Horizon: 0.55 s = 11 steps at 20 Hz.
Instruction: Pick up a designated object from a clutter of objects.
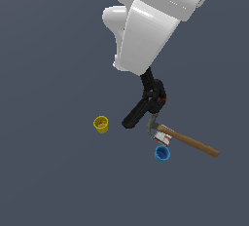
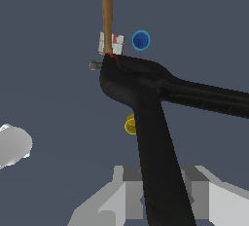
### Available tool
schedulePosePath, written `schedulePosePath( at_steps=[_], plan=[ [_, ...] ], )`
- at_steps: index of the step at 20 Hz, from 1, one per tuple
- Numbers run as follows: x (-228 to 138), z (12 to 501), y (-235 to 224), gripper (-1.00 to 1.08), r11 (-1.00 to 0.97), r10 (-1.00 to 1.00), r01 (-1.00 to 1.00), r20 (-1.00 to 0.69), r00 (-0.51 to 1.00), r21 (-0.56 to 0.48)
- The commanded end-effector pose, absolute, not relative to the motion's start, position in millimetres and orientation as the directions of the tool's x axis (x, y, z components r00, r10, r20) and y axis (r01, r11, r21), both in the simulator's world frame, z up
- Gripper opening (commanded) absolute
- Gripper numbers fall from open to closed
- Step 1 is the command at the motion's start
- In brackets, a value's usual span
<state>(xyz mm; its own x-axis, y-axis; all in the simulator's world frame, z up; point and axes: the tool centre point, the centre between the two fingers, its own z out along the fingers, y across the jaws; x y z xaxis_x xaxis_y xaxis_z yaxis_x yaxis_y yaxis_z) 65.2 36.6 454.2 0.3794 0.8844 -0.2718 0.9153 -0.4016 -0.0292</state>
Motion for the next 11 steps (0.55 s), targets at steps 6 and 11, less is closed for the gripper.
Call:
schedulePosePath(
  at_steps=[6,11],
  plan=[
    [70.0,470.7,44.1,-1.00,-0.402,0.884,0.915,-0.271,0.381,-0.026],
    [71.1,472.6,44.8,-1.00,-0.402,0.884,0.915,-0.271,0.381,-0.026]
  ],
)
